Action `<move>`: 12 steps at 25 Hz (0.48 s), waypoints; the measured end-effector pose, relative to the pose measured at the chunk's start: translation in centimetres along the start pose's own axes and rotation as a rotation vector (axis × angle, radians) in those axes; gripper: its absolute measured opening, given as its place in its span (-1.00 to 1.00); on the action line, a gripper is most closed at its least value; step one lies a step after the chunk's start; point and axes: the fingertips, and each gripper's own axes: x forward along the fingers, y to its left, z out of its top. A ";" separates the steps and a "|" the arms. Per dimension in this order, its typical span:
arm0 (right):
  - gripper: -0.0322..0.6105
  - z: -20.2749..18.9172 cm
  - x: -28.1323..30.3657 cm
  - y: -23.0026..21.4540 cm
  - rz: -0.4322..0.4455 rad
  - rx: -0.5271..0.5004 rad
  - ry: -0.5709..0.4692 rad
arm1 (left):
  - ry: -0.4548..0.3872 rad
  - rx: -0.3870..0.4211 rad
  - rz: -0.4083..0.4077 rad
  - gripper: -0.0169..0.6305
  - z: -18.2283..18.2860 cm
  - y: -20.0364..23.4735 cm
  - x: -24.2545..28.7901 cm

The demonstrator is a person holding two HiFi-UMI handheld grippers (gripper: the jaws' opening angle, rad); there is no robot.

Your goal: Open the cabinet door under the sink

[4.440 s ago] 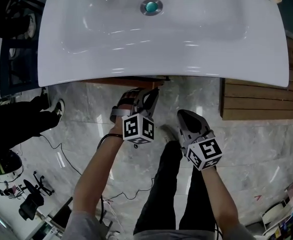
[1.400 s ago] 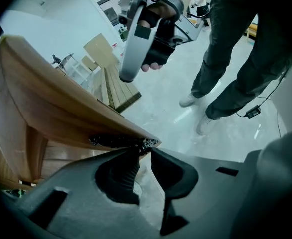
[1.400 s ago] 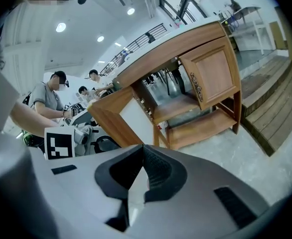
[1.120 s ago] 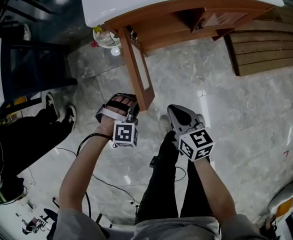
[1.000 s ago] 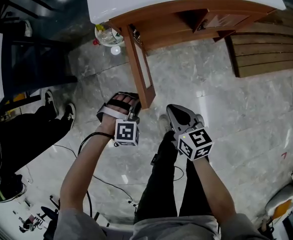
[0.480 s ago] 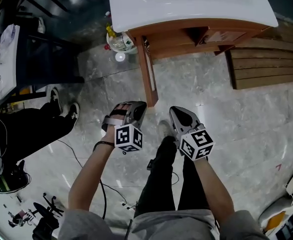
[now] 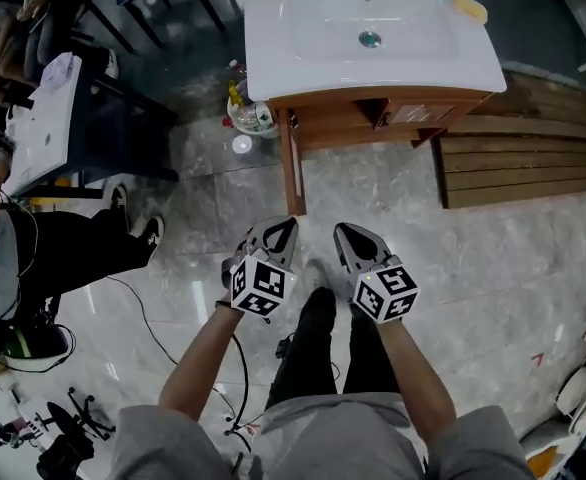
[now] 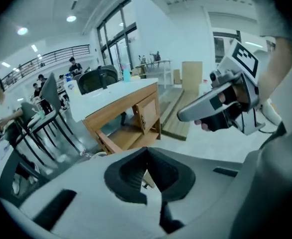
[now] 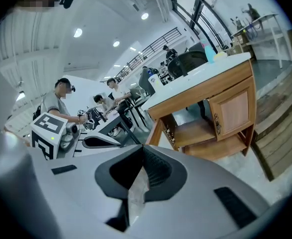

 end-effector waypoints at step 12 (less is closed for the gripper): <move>-0.87 9.0 -8.9 4.0 0.023 -0.007 -0.126 | -0.219 -0.345 0.087 -0.92 12.2 -2.1 -8.3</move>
